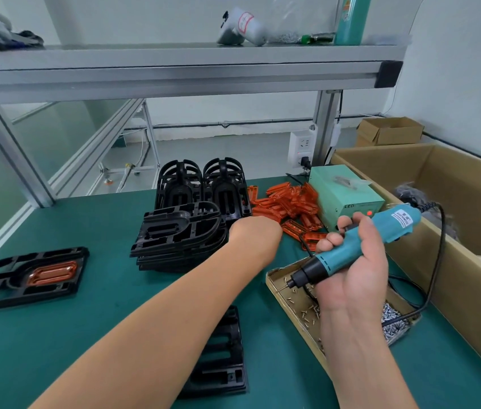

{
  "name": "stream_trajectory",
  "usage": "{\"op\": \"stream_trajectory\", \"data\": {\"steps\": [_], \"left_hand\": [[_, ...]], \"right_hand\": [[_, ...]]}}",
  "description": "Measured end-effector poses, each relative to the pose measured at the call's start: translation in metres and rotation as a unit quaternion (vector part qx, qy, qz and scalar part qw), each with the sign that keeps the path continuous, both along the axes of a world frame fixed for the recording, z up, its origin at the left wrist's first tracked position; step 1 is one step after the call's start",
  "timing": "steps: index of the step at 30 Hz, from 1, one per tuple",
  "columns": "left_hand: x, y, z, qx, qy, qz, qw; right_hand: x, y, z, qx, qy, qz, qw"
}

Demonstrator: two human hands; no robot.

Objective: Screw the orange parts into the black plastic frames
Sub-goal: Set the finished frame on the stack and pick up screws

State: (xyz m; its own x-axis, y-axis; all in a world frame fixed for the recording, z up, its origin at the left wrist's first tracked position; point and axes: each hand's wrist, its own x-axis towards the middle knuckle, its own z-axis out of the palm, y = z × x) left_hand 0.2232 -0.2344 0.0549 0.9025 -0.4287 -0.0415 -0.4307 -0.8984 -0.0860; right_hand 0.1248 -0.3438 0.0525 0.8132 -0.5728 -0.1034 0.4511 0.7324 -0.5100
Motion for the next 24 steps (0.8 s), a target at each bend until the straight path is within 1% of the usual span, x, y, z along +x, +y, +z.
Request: {"op": "stream_trajectory", "data": {"steps": [6, 9, 13, 18, 24], "left_hand": [[-0.011, 0.005, 0.004, 0.011, -0.001, -0.021, 1.000], [-0.019, 0.016, -0.001, -0.019, 0.024, -0.025, 0.999], [-0.021, 0.037, -0.004, -0.086, 0.051, -0.009, 0.995], [-0.016, 0.043, -0.009, -0.066, 0.077, -0.001, 0.995], [-0.020, 0.045, -0.012, -0.102, 0.070, 0.018, 0.992]], "right_hand": [[-0.001, 0.000, 0.001, 0.005, 0.004, -0.002, 1.000], [-0.001, -0.001, 0.002, 0.009, 0.003, -0.004, 1.000], [-0.002, 0.000, 0.001, 0.007, 0.004, -0.006, 1.000], [-0.002, 0.000, -0.001, 0.008, 0.007, -0.010, 1.000], [-0.002, -0.001, -0.002, 0.006, 0.005, -0.010, 1.000]]}}
